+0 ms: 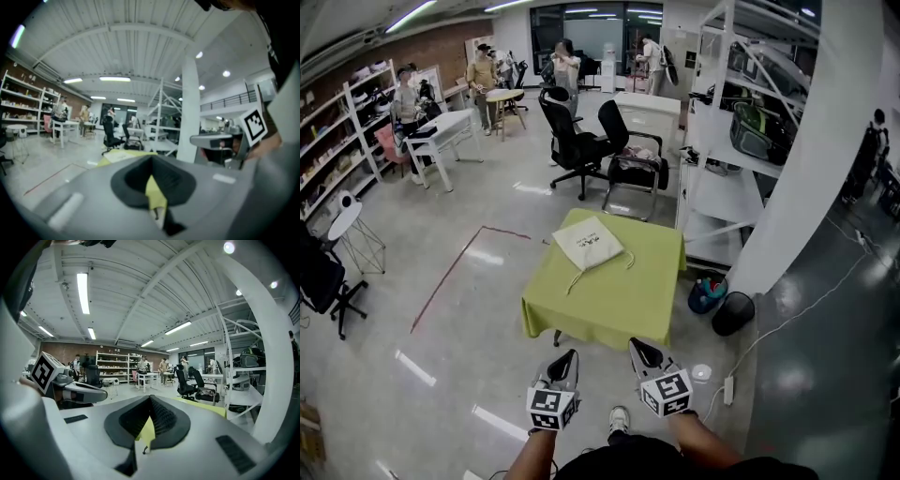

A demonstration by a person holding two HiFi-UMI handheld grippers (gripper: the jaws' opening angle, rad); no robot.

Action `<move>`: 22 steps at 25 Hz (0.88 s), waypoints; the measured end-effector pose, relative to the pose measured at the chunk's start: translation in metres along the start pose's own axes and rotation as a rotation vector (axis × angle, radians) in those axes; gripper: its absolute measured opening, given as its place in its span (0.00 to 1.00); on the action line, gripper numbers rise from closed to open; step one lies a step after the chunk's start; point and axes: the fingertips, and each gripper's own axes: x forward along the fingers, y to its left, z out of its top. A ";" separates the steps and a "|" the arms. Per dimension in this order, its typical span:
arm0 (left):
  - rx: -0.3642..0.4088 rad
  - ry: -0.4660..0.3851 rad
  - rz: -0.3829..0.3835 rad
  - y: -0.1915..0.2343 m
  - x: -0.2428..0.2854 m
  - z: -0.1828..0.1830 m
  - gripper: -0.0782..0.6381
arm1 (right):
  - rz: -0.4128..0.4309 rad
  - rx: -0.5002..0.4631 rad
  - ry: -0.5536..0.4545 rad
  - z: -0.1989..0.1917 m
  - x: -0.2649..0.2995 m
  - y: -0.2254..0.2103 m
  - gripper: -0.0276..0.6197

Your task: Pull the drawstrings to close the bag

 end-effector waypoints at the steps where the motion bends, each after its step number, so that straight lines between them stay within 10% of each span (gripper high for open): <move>1: 0.004 0.001 0.003 0.003 0.009 0.003 0.10 | 0.002 0.001 -0.004 0.001 0.006 -0.007 0.04; 22: -0.016 0.030 0.078 0.057 0.123 0.015 0.11 | 0.037 0.038 0.009 -0.001 0.102 -0.096 0.04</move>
